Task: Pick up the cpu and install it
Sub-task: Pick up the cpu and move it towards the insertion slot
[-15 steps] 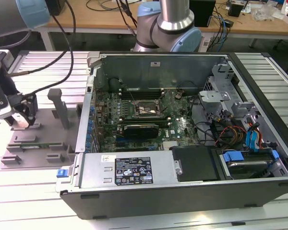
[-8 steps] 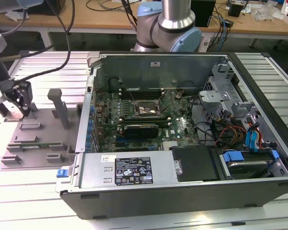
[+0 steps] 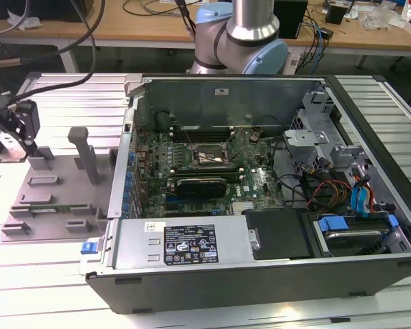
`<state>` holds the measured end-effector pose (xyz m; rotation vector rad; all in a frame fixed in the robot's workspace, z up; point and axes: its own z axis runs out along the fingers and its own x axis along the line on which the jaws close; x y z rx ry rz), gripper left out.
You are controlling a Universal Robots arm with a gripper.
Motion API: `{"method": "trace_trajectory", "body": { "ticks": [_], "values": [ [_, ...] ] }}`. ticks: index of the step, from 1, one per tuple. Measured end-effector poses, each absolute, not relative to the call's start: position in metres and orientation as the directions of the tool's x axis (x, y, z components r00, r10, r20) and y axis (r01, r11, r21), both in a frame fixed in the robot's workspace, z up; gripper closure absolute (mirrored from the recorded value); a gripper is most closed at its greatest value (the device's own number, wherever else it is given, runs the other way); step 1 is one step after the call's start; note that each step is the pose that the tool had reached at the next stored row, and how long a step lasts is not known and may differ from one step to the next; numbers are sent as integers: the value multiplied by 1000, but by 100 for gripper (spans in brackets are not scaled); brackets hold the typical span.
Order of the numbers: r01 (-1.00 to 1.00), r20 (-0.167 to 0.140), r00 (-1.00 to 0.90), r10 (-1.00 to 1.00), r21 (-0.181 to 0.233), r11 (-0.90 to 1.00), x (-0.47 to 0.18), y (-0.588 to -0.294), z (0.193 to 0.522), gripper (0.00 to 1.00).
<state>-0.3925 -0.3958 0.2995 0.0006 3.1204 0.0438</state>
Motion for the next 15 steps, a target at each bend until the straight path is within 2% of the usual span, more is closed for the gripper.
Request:
{"method": "trace_trajectory", "body": {
  "ticks": [15],
  "values": [
    [0,-21,-1000,1,27,1000,-392,-396,337,45]
  ]
}}
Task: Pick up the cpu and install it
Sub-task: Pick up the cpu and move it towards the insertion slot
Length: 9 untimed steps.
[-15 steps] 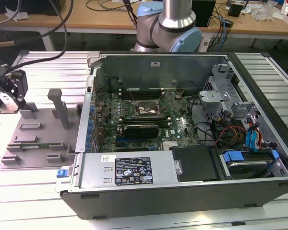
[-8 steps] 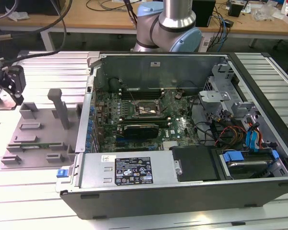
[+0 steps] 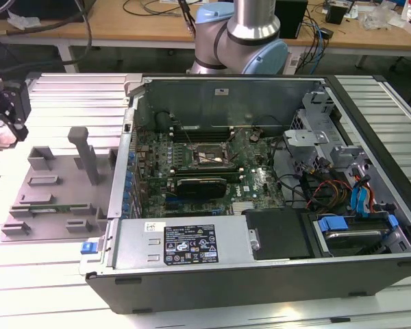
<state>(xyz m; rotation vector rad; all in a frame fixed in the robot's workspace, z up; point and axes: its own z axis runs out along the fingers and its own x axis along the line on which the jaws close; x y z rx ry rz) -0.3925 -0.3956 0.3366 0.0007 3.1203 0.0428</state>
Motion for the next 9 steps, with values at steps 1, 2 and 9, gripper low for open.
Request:
{"method": "trace_trajectory", "body": {
  "ticks": [1,2,9],
  "values": [
    [0,-21,-1000,1,27,1000,-392,-396,342,45],
    [0,-21,-1000,1,27,1000,-392,-396,347,45],
    [0,-21,-1000,1,27,1000,-392,-395,375,45]
  ]
}}
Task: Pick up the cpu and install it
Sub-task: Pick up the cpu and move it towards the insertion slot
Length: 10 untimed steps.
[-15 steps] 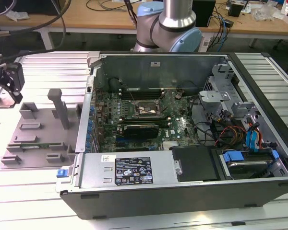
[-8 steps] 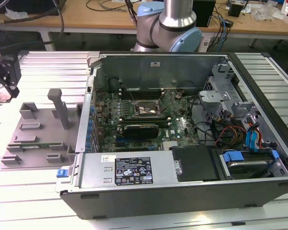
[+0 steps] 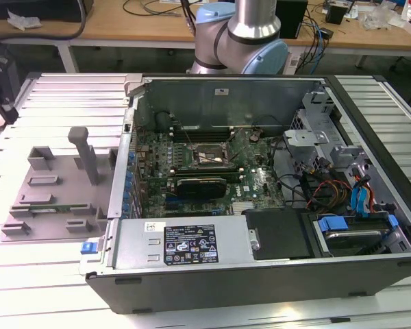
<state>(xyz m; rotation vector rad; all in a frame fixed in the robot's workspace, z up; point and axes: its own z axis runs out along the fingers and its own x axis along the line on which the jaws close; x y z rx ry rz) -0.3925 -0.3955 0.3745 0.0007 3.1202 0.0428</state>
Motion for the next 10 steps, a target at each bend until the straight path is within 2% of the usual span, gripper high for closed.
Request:
{"method": "trace_trajectory", "body": {
  "ticks": [4,10],
  "values": [
    [0,-21,-1000,1,27,1000,-392,-395,395,45],
    [0,-21,-1000,1,27,1000,-392,-395,407,45]
  ]
}}
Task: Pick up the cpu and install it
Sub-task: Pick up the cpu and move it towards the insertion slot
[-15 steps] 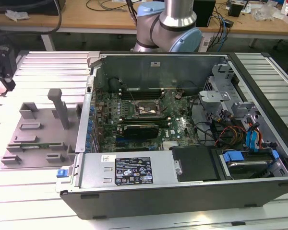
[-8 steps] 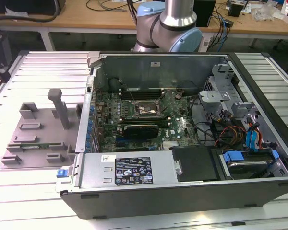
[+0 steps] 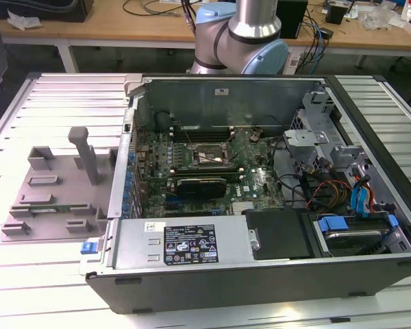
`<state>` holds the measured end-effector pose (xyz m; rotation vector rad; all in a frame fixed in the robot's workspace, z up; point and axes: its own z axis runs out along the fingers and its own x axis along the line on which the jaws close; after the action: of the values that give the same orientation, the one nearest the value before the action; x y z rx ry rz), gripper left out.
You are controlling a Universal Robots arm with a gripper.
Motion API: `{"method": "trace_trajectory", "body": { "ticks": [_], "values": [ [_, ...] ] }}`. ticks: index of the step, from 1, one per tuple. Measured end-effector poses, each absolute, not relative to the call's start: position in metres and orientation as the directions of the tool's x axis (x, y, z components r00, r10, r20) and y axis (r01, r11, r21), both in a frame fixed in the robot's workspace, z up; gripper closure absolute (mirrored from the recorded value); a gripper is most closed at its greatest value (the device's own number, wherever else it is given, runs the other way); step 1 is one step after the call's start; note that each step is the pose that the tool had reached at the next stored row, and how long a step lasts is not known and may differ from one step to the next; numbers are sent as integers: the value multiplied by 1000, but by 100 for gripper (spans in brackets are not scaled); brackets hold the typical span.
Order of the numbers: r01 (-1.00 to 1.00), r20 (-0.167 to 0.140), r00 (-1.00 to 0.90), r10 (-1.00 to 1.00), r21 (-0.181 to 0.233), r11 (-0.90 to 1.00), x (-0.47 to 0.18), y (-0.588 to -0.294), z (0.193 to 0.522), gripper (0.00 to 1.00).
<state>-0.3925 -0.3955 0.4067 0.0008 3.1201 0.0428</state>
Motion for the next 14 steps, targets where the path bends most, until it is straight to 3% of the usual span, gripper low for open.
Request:
{"method": "trace_trajectory", "body": {
  "ticks": [14],
  "values": [
    [0,-21,-1000,1,27,1000,-365,-395,407,45]
  ]
}}
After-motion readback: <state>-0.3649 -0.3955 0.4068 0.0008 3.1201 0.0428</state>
